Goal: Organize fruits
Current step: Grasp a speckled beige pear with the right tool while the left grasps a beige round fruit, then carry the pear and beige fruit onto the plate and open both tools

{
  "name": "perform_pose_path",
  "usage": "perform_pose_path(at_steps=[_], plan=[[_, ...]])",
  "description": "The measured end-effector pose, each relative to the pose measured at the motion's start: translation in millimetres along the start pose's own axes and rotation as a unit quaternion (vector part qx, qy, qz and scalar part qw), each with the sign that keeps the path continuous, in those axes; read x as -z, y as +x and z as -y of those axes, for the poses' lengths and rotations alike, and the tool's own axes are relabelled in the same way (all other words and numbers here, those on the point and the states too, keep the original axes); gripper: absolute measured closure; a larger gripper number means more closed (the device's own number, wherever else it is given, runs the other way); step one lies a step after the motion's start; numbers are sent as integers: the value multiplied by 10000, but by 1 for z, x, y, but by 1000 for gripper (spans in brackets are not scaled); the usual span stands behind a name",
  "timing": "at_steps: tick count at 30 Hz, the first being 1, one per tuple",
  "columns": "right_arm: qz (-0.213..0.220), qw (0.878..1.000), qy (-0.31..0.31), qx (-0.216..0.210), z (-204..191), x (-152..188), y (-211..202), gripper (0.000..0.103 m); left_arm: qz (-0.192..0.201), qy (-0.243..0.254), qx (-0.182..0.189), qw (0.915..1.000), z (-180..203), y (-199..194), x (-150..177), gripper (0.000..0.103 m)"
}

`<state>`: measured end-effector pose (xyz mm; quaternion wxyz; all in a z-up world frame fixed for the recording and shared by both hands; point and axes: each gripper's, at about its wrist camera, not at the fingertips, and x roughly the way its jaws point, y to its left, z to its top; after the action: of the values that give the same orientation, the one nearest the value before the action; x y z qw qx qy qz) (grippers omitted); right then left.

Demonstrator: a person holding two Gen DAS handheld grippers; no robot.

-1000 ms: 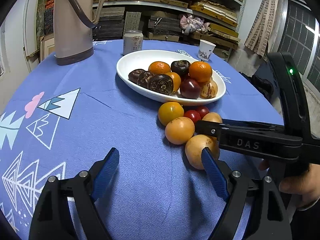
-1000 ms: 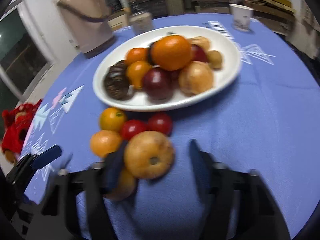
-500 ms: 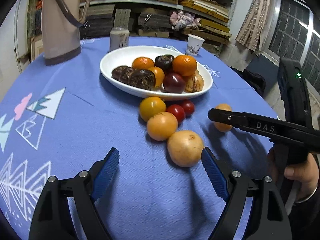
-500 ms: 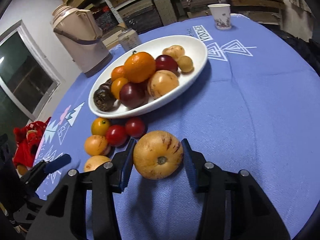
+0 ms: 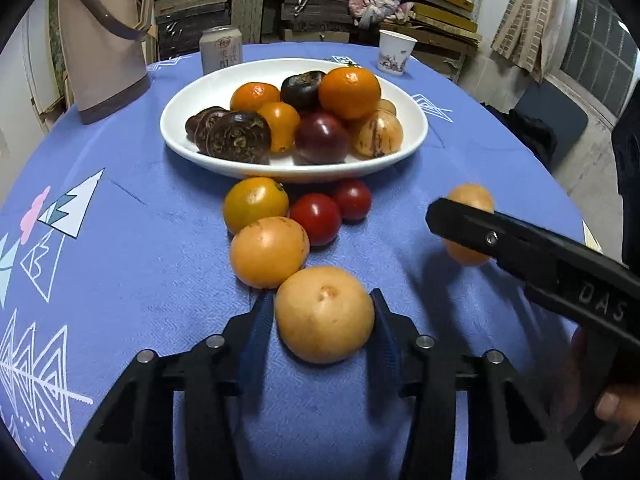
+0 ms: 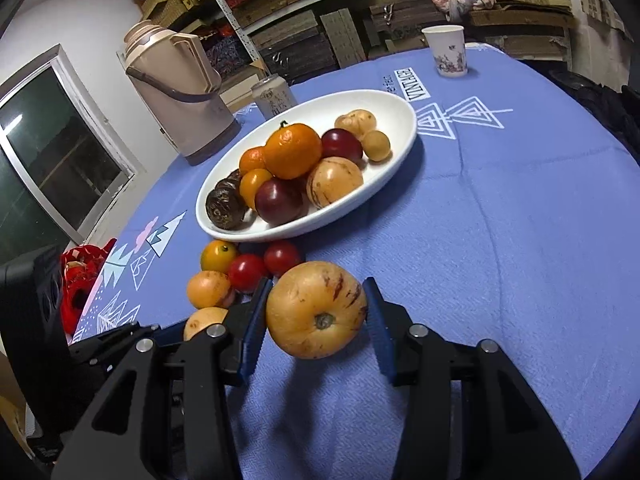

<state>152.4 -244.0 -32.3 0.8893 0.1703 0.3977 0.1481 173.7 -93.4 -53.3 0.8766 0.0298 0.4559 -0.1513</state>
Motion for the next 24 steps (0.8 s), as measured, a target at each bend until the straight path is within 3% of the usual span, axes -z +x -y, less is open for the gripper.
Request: perform_pose_path(at_steps=[10,24], plan=[[-4,10000,21,87,2,2,2,58,-13,-113,5,9999,-10,-8,5,58],[104,9998,-100,140,-7,-2,-4,58,405,-81,-149,9990,-33,-52,-7,58]])
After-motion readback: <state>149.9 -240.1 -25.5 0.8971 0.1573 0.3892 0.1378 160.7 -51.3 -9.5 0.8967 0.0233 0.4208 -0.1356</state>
